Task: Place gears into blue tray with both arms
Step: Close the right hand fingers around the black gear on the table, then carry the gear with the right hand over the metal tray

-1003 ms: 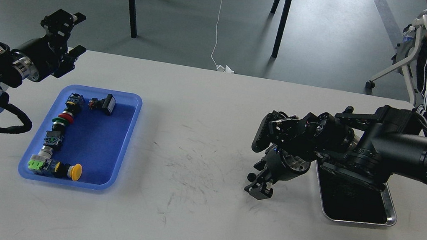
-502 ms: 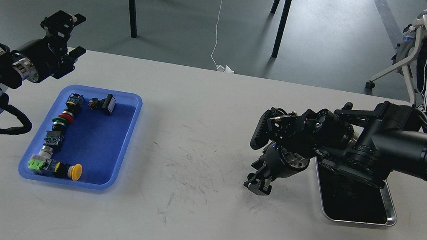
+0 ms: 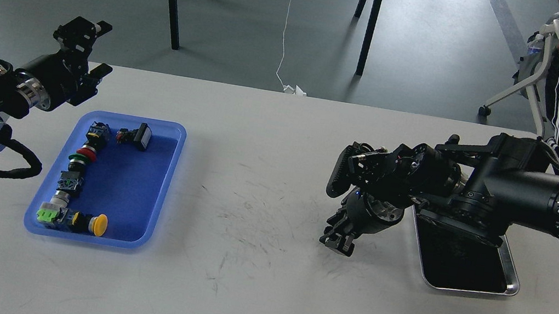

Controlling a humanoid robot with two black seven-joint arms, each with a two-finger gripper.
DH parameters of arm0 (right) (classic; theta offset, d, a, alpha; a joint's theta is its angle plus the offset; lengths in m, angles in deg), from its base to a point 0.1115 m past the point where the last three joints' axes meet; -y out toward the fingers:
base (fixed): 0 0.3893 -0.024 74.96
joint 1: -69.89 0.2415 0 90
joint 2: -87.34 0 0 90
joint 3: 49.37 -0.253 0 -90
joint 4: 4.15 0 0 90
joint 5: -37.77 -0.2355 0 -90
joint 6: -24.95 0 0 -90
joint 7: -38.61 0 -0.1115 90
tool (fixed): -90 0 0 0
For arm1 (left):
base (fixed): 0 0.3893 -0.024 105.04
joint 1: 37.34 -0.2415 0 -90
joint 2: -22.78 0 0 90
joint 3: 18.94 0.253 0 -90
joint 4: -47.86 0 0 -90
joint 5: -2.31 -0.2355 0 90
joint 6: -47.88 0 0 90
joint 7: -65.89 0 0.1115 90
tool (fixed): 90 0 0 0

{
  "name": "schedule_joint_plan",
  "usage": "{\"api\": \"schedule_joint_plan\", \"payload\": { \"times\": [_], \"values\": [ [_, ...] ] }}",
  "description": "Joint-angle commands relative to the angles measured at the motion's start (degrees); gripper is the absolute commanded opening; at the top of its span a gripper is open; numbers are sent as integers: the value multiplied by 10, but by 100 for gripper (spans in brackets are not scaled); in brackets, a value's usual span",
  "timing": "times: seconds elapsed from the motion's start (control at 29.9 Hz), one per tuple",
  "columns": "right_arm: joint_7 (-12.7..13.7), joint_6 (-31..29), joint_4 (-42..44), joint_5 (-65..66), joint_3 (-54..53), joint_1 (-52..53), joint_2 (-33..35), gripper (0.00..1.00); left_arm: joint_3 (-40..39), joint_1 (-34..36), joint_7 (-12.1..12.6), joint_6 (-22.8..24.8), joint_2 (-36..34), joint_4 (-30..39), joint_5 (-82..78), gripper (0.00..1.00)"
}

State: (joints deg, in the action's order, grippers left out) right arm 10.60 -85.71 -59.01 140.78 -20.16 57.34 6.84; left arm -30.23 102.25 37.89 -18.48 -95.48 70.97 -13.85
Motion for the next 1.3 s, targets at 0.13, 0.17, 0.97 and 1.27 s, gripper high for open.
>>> {"api": "schedule_joint_plan", "payload": {
  "times": [0.13,0.17,0.97,1.27],
  "values": [
    [0,0,1,0,0,1,0,35,0,-1,0,-1,0,0,0,98],
    [0,1,2,0,0,1,0,35,0,-1,0,-1,0,0,0,98],
    [0,2,2,2,0,17,1,13,0,-9,0,-3,1,0,0,98],
    [0,3,-3,-2,0,67,53,12,0,-10,0,-3,1,0,0,98]
  ]
}}
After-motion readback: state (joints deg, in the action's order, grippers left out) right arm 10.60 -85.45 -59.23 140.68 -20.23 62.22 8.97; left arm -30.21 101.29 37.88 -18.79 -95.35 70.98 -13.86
